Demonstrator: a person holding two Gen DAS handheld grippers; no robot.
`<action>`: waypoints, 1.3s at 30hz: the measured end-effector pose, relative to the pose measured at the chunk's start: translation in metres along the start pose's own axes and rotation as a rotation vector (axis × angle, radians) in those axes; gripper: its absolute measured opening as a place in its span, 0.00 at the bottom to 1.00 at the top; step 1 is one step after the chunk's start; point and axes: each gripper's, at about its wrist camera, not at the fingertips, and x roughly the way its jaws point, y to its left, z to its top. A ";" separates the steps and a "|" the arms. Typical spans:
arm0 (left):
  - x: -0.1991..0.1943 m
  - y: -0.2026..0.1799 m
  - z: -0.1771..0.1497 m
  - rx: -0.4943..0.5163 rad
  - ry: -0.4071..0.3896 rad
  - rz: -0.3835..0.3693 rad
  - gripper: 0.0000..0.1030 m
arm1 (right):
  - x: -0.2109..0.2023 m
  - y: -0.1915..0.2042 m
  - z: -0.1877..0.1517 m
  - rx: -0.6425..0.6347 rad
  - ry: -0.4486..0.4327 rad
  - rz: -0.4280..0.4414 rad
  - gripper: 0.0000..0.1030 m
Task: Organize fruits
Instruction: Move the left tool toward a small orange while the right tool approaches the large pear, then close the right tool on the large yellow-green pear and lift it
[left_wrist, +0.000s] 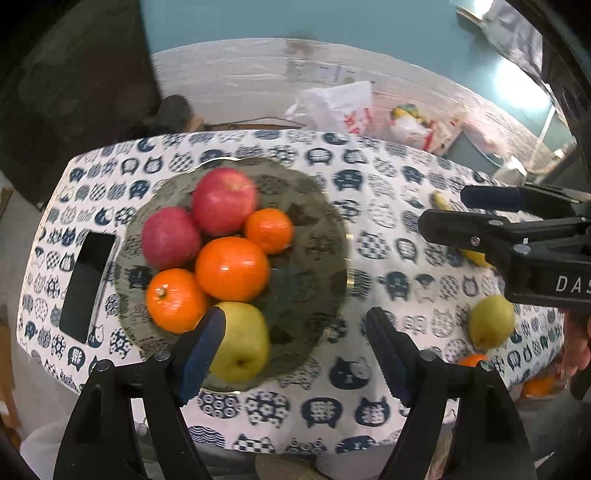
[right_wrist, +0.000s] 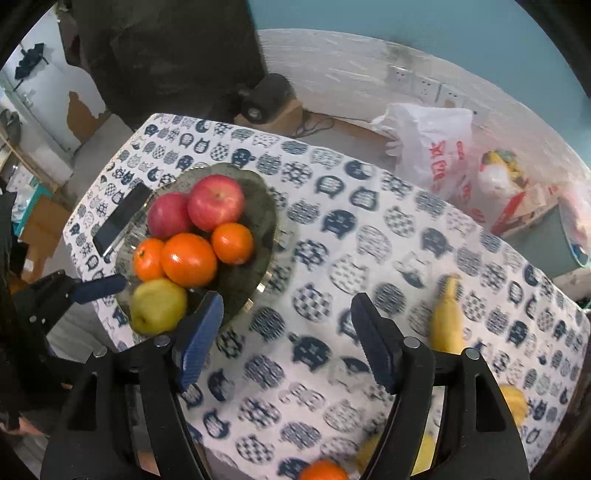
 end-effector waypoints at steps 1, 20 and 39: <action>-0.001 -0.004 -0.001 0.011 -0.001 -0.001 0.78 | -0.005 -0.005 -0.005 0.001 0.001 -0.006 0.75; 0.000 -0.100 -0.021 0.218 0.059 -0.046 0.82 | -0.021 -0.085 -0.100 0.089 0.123 -0.073 0.77; 0.034 -0.124 -0.029 0.251 0.160 -0.035 0.83 | 0.024 -0.112 -0.143 0.165 0.245 -0.004 0.80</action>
